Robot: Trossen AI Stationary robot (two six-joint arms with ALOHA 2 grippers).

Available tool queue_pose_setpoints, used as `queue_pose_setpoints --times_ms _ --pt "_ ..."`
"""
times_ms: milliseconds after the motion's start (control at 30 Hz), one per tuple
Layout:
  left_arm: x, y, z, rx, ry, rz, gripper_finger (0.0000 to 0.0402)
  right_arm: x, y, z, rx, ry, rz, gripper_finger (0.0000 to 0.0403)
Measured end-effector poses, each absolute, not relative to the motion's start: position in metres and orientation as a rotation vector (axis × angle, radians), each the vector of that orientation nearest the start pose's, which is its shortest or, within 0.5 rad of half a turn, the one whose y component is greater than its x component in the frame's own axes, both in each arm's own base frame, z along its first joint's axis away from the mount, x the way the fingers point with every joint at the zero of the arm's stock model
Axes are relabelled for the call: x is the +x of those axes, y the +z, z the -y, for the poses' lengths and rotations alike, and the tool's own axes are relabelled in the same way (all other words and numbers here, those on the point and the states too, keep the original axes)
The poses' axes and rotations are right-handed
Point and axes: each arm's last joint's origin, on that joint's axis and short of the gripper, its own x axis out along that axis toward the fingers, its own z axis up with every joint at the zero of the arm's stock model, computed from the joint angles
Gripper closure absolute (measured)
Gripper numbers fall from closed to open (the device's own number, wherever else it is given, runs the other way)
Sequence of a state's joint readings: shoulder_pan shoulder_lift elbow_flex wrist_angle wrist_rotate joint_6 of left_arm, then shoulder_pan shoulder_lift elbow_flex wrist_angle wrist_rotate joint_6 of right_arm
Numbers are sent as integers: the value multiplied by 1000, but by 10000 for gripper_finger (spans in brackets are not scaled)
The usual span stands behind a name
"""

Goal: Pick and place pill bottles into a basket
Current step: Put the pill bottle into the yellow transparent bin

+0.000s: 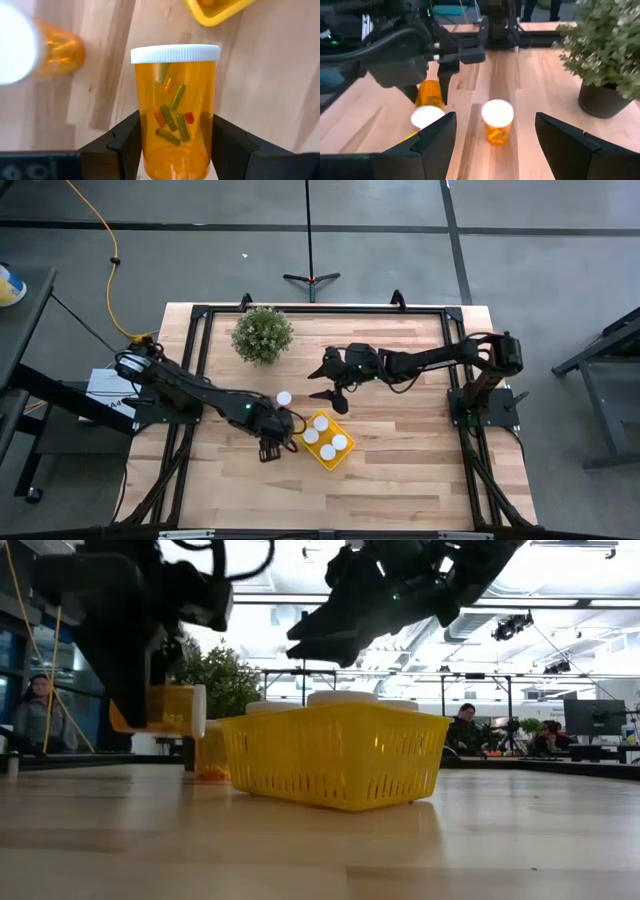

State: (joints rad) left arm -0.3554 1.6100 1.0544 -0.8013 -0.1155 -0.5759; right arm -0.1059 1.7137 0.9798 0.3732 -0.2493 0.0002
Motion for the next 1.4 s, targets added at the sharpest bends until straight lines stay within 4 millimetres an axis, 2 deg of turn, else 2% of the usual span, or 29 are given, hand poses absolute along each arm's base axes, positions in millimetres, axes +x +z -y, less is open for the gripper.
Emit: queue_pose_setpoints --times_ms 167,267,367,567,700,900,1100,1200,1400 --pt "265 208 106 -131 208 -1232 174 360 223 25 59 145 -356 141" --pt "263 217 112 -118 211 -1160 174 349 218 17 42 108 -334 141" --pt "261 221 117 -100 216 -1099 174 325 202 9 64 65 -269 143" --pt "271 228 123 -42 173 -955 174 265 182 -10 67 129 72 143" --pt "283 233 116 -16 146 -875 174 250 168 -26 34 146 89 143" --pt "299 242 107 29 103 -751 174 262 167 -45 -27 228 83 143" --pt "300 245 105 92 89 -725 174 262 166 -37 -44 197 70 143" --pt "301 245 102 90 95 -731 174 266 169 -36 -79 241 88 143" --pt "304 244 90 71 123 -738 174 297 178 -41 -122 287 -72 143"
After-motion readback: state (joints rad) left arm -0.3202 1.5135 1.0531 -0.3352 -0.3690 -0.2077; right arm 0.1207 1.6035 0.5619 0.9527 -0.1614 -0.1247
